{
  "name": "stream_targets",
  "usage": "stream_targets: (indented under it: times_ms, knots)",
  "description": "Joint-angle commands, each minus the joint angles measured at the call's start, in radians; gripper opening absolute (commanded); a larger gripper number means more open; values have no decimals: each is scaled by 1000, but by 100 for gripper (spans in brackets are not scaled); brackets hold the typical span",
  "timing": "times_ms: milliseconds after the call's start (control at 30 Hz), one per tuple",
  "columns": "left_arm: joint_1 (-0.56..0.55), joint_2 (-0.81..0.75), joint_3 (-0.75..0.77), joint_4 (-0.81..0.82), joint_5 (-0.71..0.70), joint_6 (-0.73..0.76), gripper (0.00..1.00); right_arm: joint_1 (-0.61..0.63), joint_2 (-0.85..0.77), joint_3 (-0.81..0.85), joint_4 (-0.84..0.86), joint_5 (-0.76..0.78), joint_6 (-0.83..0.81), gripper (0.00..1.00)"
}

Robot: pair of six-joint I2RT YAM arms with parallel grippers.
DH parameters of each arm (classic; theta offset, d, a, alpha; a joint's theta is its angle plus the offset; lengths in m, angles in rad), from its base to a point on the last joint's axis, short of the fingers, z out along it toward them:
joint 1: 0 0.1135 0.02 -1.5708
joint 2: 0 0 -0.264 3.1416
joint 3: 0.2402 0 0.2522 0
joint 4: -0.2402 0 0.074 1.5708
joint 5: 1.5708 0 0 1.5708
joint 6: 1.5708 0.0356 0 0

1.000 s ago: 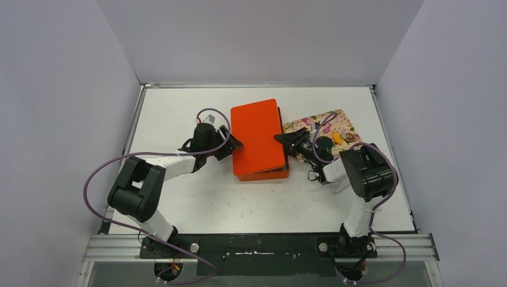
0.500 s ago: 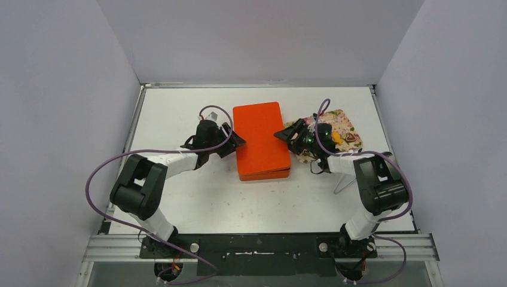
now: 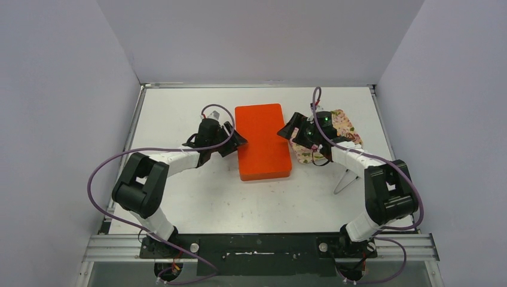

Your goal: Pack the cookies

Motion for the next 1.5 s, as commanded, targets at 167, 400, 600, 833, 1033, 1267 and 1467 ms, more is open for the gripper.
stream_targets:
  times_ms: [167, 400, 600, 833, 1033, 1267, 1467]
  knots:
    - [-6, 16, 67, -18, -19, 26, 57, 6, -15, 22, -56, 4, -107, 82]
    - [-7, 39, 110, -43, -34, 34, 56, -7, 45, 18, 10, -52, -86, 76]
    - [-5, 66, 161, -95, -65, 68, 49, -10, 114, 98, -10, -57, -108, 65]
    - [2, 101, 213, -143, -95, 114, 45, -18, 177, 181, -42, -53, -133, 53]
    - [12, 139, 256, -168, -115, 149, 45, -29, 238, 247, -74, -54, -150, 48]
    - [21, 206, 310, -194, -117, 180, 45, -31, 316, 301, -89, -82, -155, 47]
    - [26, 257, 326, -241, -108, 207, 45, -29, 372, 292, -94, -133, -132, 38]
